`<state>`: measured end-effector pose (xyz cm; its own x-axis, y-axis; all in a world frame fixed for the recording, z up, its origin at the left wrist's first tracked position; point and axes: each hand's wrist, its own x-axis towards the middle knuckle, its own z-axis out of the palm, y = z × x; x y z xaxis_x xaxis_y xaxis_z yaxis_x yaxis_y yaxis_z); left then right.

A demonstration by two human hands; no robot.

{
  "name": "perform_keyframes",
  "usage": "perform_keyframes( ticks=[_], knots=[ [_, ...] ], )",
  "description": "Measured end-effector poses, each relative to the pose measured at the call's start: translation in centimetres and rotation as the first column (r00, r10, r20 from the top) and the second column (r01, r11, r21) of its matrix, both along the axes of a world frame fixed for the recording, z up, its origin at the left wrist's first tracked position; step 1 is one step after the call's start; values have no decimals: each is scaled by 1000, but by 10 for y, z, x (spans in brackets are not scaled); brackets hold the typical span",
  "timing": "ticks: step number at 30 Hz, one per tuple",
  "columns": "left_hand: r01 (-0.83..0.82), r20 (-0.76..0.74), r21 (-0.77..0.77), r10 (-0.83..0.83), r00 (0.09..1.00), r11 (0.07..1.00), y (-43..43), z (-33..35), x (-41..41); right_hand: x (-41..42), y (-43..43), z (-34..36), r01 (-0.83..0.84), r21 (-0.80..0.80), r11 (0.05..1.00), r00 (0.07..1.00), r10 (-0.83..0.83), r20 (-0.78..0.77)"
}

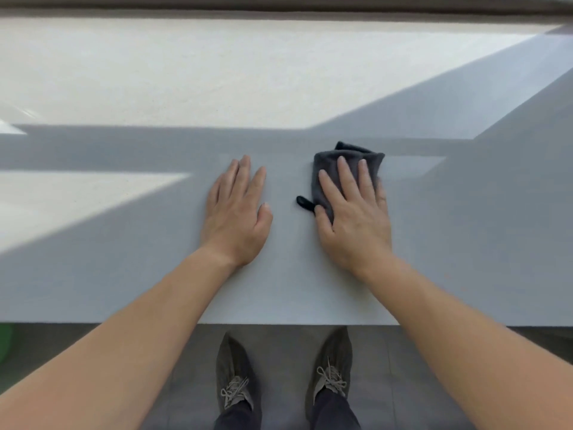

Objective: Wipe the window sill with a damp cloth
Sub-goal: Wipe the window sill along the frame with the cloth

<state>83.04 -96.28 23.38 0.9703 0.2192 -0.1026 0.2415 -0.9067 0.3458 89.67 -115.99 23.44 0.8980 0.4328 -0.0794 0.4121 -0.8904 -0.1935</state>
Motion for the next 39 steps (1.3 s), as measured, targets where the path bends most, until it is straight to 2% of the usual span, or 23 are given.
perform_keyframes(
  ticks=[2,4,6,9,11,13,15,17,18,19,21,23,24,25,28,30,32,34,36,38,39],
  knots=[
    [1,-7,30,0,1000,1000,0,1,0,-18,4,-2,-246,19,969,969,246,16],
    [4,-11,41,-3,1000,999,0,1,1,1,-10,0,-354,10,935,935,354,-17],
    [7,-17,50,-6,1000,999,-1,1,1,43,-27,0,-265,-18,964,964,264,-43],
    [-19,-18,53,20,1000,998,-3,2,4,101,-29,4,86,-33,996,992,-88,-90],
    [-54,-16,42,55,998,998,-6,3,7,104,-5,3,132,-26,991,989,-134,-70],
    [-93,15,44,93,996,995,-9,5,11,83,20,0,-58,13,998,998,58,-34],
    [-113,61,59,109,992,992,-10,5,17,65,28,-4,-274,15,962,962,274,-5],
    [-115,88,46,111,990,992,-7,6,29,78,23,-4,-372,24,928,928,372,-30],
    [-112,94,26,109,990,993,-5,6,37,93,19,-3,-369,21,929,928,370,-41],
    [-109,98,2,108,989,994,-2,7,45,111,15,-3,-325,4,946,944,325,-49],
    [-92,104,-46,96,990,995,5,9,66,151,10,1,-110,-6,994,992,110,-61],
    [-73,94,-64,79,992,995,14,8,89,177,19,2,118,-11,993,992,-118,-46],
    [-71,89,-65,76,993,995,19,7,100,179,31,0,168,-12,986,985,-169,-35],
    [-67,80,-63,72,994,996,24,5,111,175,43,-1,154,-1,988,988,-154,-27],
    [-48,50,-71,51,997,996,32,1,137,153,60,-1,-173,40,984,985,173,3],
    [-34,13,-46,35,999,998,36,-2,143,162,52,1,-312,36,949,950,313,-24],
    [-13,-37,50,15,999,999,37,-7,145,192,43,-1,-249,37,968,969,249,3],
    [-4,-61,104,10,998,995,35,-10,144,227,40,-1,-2,28,1000,1000,3,-15],
    [-5,-59,109,11,998,994,35,-11,145,248,51,0,205,-5,979,978,-205,-46],
    [-5,-38,123,10,999,992,35,-11,146,246,80,-2,233,14,972,972,-233,-28],
    [-6,-29,137,10,1000,991,35,-11,146,240,96,-2,157,34,987,987,-157,-19]
  ],
)
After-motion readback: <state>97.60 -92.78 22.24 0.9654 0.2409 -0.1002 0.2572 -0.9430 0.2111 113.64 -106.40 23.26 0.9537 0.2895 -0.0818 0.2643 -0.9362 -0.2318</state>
